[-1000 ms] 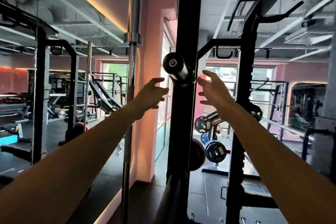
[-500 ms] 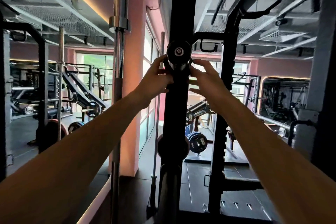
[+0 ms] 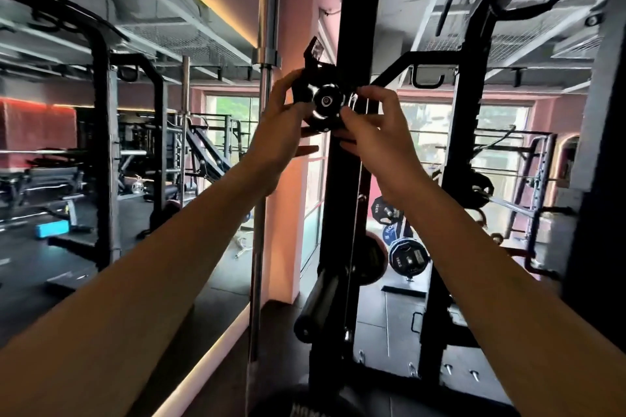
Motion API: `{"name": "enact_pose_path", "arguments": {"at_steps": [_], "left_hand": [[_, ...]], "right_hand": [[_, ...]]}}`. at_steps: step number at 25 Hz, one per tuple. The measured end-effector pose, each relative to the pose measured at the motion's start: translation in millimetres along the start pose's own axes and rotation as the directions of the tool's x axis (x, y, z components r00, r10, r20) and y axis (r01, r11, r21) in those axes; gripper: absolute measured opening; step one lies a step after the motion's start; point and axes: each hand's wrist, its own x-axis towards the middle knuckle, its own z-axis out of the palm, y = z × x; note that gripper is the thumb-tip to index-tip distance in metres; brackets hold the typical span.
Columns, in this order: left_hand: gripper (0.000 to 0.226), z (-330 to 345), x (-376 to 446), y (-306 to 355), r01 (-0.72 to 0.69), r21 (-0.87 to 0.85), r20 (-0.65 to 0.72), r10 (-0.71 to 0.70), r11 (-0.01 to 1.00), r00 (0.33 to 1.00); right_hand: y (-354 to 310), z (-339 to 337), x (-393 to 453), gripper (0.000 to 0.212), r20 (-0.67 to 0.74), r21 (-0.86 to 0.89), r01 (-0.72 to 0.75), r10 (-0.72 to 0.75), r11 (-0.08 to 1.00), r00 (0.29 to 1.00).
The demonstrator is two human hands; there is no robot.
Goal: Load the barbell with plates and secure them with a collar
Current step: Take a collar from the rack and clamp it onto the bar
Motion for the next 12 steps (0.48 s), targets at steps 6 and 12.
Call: {"name": "enact_pose_path", "arguments": {"at_steps": [6, 12], "left_hand": [[0.039, 17, -67, 34, -0.015, 0.02, 0.121, 0.013, 1.0, 0.993], [0.044, 89, -160, 50, -0.029, -0.076, 0.336, 0.053, 0.997, 0.94]], "right_hand": [[-39, -36, -63, 0.032, 0.021, 0.048, -0.115, 0.114, 0.992, 0.993], [-79, -113, -149, 0.033, -0.093, -0.016, -0.281, 0.278, 0.96, 0.956]]}}
